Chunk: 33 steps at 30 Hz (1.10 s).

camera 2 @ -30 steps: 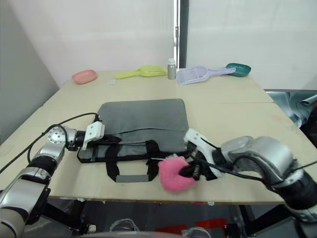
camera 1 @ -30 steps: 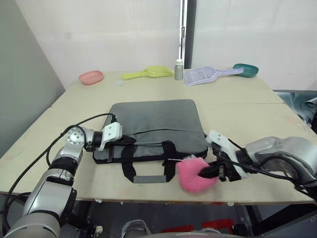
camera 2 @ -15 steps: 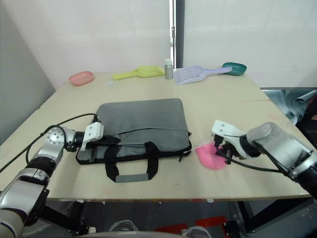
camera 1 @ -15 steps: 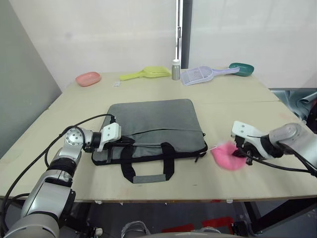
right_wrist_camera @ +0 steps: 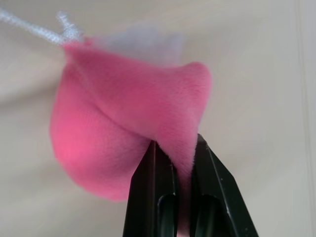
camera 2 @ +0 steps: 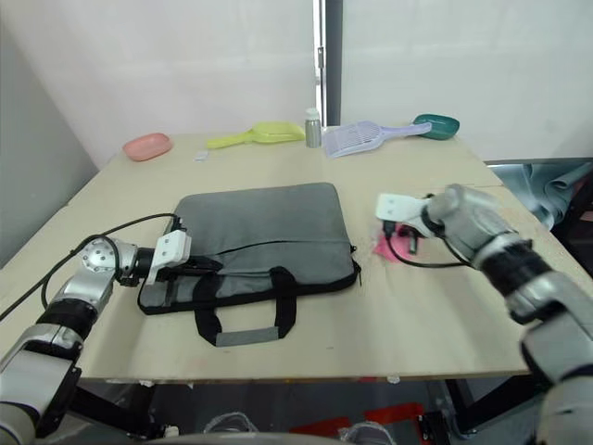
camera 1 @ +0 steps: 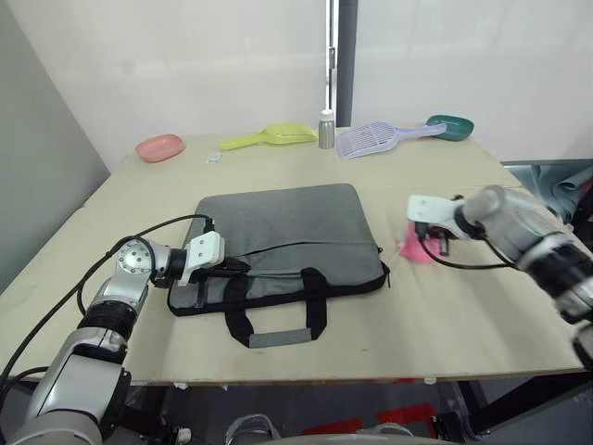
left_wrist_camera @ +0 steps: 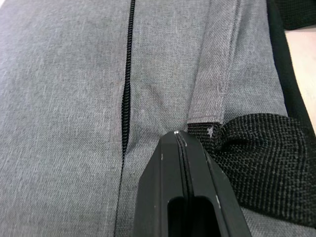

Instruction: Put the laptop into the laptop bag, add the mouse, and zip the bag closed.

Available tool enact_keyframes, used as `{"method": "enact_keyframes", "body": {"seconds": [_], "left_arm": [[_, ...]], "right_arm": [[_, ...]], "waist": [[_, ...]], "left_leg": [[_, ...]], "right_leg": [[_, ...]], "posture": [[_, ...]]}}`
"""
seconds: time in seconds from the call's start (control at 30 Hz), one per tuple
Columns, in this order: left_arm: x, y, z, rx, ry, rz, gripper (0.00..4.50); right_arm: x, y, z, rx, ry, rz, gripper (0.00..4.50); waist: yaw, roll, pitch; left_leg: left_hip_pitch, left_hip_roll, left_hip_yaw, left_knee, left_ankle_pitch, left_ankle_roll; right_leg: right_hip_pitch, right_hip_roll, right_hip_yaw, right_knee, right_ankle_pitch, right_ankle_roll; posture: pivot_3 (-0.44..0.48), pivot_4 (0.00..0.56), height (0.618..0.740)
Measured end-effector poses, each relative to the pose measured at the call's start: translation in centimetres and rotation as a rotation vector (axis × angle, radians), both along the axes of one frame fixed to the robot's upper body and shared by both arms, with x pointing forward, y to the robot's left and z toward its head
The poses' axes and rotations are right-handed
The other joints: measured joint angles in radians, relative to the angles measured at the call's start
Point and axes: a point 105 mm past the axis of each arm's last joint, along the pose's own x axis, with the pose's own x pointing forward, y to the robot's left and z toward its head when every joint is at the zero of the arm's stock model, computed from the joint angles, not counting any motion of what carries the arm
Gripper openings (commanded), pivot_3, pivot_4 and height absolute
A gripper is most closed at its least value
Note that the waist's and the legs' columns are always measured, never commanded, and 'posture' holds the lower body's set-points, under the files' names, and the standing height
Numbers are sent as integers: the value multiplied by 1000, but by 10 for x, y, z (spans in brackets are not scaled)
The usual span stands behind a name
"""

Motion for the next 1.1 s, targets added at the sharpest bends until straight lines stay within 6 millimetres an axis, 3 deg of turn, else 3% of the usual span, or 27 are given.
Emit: {"method": "enact_keyframes", "body": {"seconds": [0.17, 0.3, 0.53, 0.7, 1.0, 1.1], "left_arm": [[-2, -4, 2, -6, 1, -12, 0], [-4, -3, 1, -18, 13, 1, 0], [-5, -2, 0, -29, 20, 8, 0], [-5, -6, 0, -46, 19, 3, 0], [-5, -9, 0, -55, 12, -7, 0], [-5, -9, 0, -55, 12, -7, 0]], "right_arm": [[19, 42, -2, -24, -74, 118, 9], [22, 67, -6, 13, -97, 154, 9], [33, 68, -3, 41, -144, 96, 9], [52, 70, 16, 95, -244, 17, 9], [53, 74, 16, 222, -219, -67, 9], [46, 74, 12, 275, -179, -87, 1048]], "waist": [[3, 0, 0], [0, 0, 0], [-5, 0, 0], [-3, 1, 0], [2, 2, 0], [3, 2, 0]], "left_leg": [[-1, 1, 1, 0, -1, 3], [0, 1, 3, -1, -1, 3], [0, 2, 5, -2, -2, 3], [0, 2, 6, -4, -2, 3], [0, 2, 7, -7, -2, 3], [0, 2, 8, -8, -2, 3]], "right_leg": [[0, 0, -1, -2, 2, -5], [0, 0, 0, -3, 2, -4], [-2, 0, 1, -3, -1, 0], [-4, 0, 2, -3, 0, -1], [-5, 0, 1, -4, -1, -3], [-5, 0, 2, -4, -2, -2]], "posture": [[0, 150, 740], [0, 150, 740], [0, 150, 740], [0, 150, 740], [0, 150, 740], [0, 150, 740]]}}
